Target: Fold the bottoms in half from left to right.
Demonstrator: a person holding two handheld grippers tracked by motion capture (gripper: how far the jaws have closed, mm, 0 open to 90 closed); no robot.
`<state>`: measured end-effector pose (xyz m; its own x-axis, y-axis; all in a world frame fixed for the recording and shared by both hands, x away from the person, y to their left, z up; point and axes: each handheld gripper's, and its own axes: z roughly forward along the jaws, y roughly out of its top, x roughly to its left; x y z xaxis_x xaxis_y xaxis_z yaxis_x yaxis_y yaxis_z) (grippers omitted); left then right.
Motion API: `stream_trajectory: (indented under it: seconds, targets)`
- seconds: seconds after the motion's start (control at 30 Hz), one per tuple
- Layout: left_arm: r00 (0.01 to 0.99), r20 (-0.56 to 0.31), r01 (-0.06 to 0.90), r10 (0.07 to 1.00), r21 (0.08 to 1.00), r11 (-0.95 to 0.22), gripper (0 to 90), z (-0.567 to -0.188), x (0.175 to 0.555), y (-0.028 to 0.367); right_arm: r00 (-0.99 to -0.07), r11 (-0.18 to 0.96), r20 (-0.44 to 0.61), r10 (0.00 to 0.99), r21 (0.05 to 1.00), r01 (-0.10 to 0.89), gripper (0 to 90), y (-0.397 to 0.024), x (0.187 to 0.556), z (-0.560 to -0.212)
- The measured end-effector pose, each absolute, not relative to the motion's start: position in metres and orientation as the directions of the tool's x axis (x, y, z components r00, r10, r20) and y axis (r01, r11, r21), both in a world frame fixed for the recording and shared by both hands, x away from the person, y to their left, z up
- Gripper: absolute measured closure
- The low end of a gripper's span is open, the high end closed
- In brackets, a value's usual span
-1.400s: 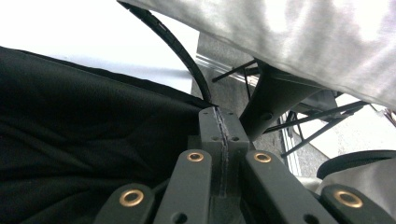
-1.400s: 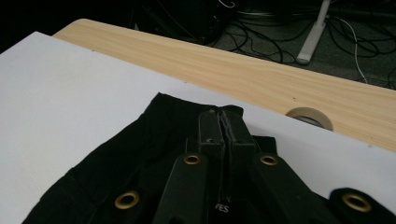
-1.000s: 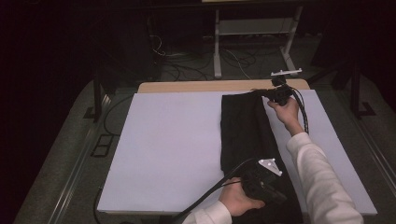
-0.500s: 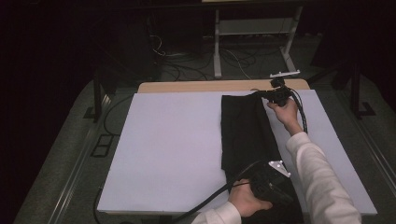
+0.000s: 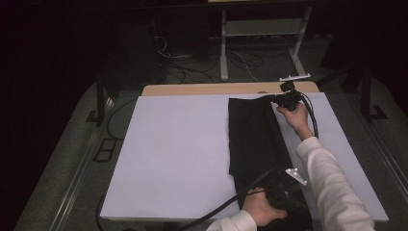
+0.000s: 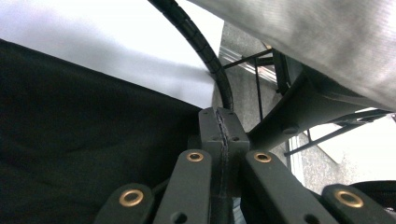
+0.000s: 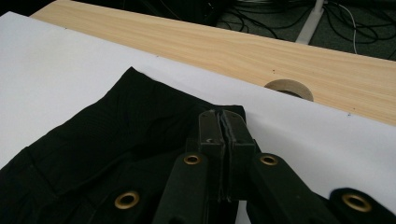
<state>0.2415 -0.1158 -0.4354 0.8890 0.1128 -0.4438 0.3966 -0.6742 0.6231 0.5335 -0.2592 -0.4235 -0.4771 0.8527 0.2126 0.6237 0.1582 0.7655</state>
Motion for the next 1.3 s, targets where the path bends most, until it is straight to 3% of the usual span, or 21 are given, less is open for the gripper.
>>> stream_trajectory:
  seconds: [0.23, 0.4, 0.53, 0.73, 0.9, 1.0, 1.1, 1.3]
  targets:
    - [0.881, -0.461, 0.408, 0.103, 0.633, -0.658, 87.8, -0.437, 0.239, -0.119, -0.483, 0.16, 0.212, 0.849, 0.769, 0.619, 86.3, -0.261, 0.533, -0.422]
    - [0.879, -0.47, 0.406, 0.088, 0.638, -0.654, 78.2, -0.436, 0.237, -0.119, -0.487, 0.144, 0.247, 0.838, 0.76, 0.633, 83.4, -0.261, 0.533, -0.424]
    - [0.876, -0.476, 0.41, 0.075, 0.653, -0.637, 69.1, -0.433, 0.237, -0.116, -0.484, 0.147, 0.239, 0.842, 0.761, 0.632, 70.3, -0.259, 0.531, -0.423]
    - [0.897, -0.427, 0.414, 0.116, 0.715, -0.564, 41.6, -0.423, 0.239, -0.103, -0.489, 0.132, 0.256, 0.834, 0.768, 0.627, 38.4, -0.258, 0.527, -0.414]
    - [0.897, -0.429, 0.421, 0.11, 0.749, -0.511, 28.4, -0.416, 0.245, -0.091, -0.501, 0.139, 0.259, 0.826, 0.768, 0.626, 15.1, -0.257, 0.523, -0.406]
    - [0.903, -0.413, 0.416, 0.118, 0.771, -0.482, 24.3, -0.41, 0.25, -0.084, -0.512, 0.138, 0.272, 0.815, 0.767, 0.627, 11.8, -0.257, 0.519, -0.401]
    - [0.904, -0.407, 0.42, 0.132, 0.787, -0.453, 19.2, -0.406, 0.256, -0.076, -0.526, 0.149, 0.27, 0.806, 0.767, 0.623, 1.2, -0.256, 0.516, -0.397]
    - [0.916, -0.372, 0.4, 0.148, 0.818, -0.414, 9.3, -0.4, 0.263, -0.063, -0.542, 0.15, 0.275, 0.794, 0.775, 0.614, 0.0, -0.258, 0.509, -0.391]
